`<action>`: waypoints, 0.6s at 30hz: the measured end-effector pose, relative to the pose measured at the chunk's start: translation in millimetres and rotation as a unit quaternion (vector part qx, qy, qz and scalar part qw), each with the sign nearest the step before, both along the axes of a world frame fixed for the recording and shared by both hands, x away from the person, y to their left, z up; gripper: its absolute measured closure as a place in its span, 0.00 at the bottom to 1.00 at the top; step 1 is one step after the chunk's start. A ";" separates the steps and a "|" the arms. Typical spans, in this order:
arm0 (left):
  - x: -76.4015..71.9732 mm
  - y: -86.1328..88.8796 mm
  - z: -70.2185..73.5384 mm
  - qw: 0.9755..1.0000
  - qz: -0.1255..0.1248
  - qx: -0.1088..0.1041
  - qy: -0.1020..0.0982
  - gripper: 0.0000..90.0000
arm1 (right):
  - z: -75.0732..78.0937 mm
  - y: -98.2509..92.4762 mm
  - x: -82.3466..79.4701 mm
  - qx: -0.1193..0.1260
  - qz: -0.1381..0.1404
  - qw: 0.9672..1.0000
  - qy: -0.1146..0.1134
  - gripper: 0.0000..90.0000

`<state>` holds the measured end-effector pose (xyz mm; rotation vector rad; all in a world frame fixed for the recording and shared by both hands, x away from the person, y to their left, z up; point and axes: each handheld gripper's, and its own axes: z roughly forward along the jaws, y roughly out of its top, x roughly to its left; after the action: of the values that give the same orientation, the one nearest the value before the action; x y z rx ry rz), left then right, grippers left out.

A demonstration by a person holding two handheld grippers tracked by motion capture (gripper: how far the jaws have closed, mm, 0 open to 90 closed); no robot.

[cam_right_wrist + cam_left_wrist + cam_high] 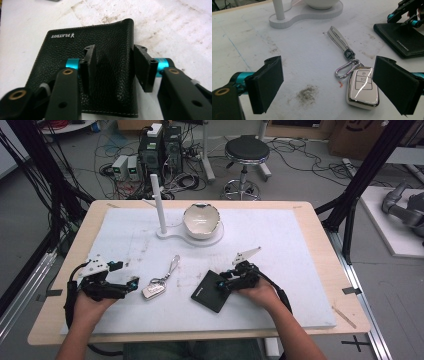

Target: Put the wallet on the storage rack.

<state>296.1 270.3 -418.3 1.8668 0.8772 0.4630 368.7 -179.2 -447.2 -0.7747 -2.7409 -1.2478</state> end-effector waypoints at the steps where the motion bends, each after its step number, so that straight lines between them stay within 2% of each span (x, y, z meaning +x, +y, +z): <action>1: 0.0 -0.2 0.0 1.000 0.000 0.000 0.001 0.11 | 0.3 0.0 0.0 0.000 0.001 1.000 -0.001 0.66; 3: -0.1 -0.6 -0.1 1.000 0.000 0.000 0.001 0.11 | 1.2 -0.2 -0.5 -0.002 0.004 1.000 -0.009 0.73; 4: -0.2 -0.7 0.1 1.000 0.000 0.000 0.001 0.11 | 3.5 -0.3 -2.3 -0.008 0.003 1.000 -0.021 0.81; 7: -0.2 -0.8 0.2 1.000 -0.001 0.002 0.000 0.11 | 5.0 -0.4 -2.7 -0.009 0.001 1.000 -0.027 0.87; 11: -0.3 -1.2 0.0 1.000 0.000 0.003 0.000 0.11 | 8.3 -1.6 -2.3 -0.006 -0.004 1.000 -0.023 0.91; 14: -0.4 -0.7 0.2 1.000 0.000 0.003 -0.001 0.11 | 17.5 0.4 -6.1 0.005 -0.003 0.999 -0.051 0.93; 15: -0.5 -0.6 0.1 1.000 0.001 0.002 -0.001 0.11 | 17.5 0.4 -6.1 0.005 -0.003 0.999 -0.051 0.93; 16: -0.5 -0.4 0.0 1.000 0.002 0.002 0.000 0.11 | 21.6 1.7 -7.5 0.008 -0.005 0.998 -0.062 0.93; 17: -0.4 0.0 -0.1 1.000 0.001 0.003 0.000 0.11 | 27.2 2.6 -8.1 0.012 -0.006 0.997 -0.082 0.93; 18: -0.5 0.2 0.0 1.000 0.002 0.003 0.000 0.11 | 31.7 3.1 -9.4 0.019 -0.012 0.996 -0.089 0.94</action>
<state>295.6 270.4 -418.3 1.8701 0.8795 0.4684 359.3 -176.1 -415.5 -0.7289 -2.8435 -1.4347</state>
